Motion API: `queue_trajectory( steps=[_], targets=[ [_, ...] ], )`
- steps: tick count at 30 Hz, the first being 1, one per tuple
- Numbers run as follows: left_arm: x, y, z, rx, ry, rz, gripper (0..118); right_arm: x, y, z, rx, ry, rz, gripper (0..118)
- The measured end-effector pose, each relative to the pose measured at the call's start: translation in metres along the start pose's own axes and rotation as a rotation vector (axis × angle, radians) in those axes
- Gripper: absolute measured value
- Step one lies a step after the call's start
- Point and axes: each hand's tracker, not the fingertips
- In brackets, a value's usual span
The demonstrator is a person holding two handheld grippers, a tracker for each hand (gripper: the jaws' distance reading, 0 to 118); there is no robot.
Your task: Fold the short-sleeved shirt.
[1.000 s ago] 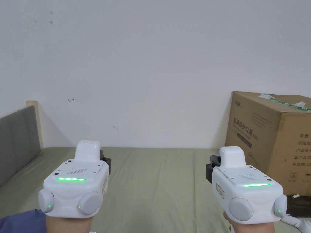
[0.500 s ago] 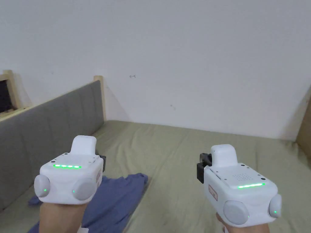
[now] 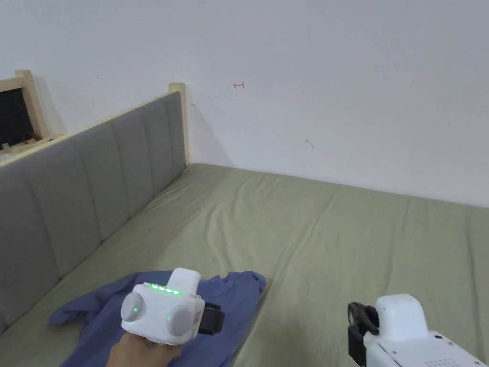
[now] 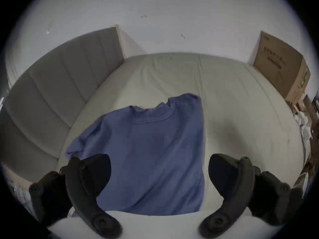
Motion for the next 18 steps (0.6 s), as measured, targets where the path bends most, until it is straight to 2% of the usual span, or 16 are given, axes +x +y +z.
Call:
queue_trajectory(
  steps=[4, 7, 8, 10, 11, 12, 13, 18],
  targets=[
    [0.010, 0.008, -0.071, -0.045, -0.036, -0.026, 115, 0.023, -0.015, -0.026, -0.066, -0.038, -0.036, 0],
    [0.008, 0.005, -0.112, -0.083, -0.002, -0.038, 114, 0.036, -0.026, -0.038, -0.102, -0.061, -0.055, 0],
    [0.006, 0.004, -0.122, -0.099, 0.002, -0.030, 105, 0.039, -0.030, -0.042, -0.113, -0.065, -0.058, 0],
    [-0.002, -0.008, -0.143, -0.204, -0.069, 0.010, 62, 0.045, -0.037, -0.045, -0.126, -0.072, -0.063, 0],
    [-0.002, -0.012, -0.144, -0.204, -0.086, 0.018, 57, 0.046, -0.039, -0.046, -0.132, -0.075, -0.064, 0],
    [-0.003, -0.011, -0.137, -0.119, -0.058, 0.030, 39, 0.046, -0.040, -0.044, -0.136, -0.078, -0.066, 0],
    [-0.005, -0.010, -0.136, -0.130, -0.070, 0.030, 5, 0.047, -0.041, -0.042, -0.140, -0.078, -0.070, 0],
    [0.004, 0.000, -0.109, -0.119, -0.070, 0.040, 5, 0.054, -0.040, -0.020, -0.128, -0.085, -0.094, 0]
  ],
)
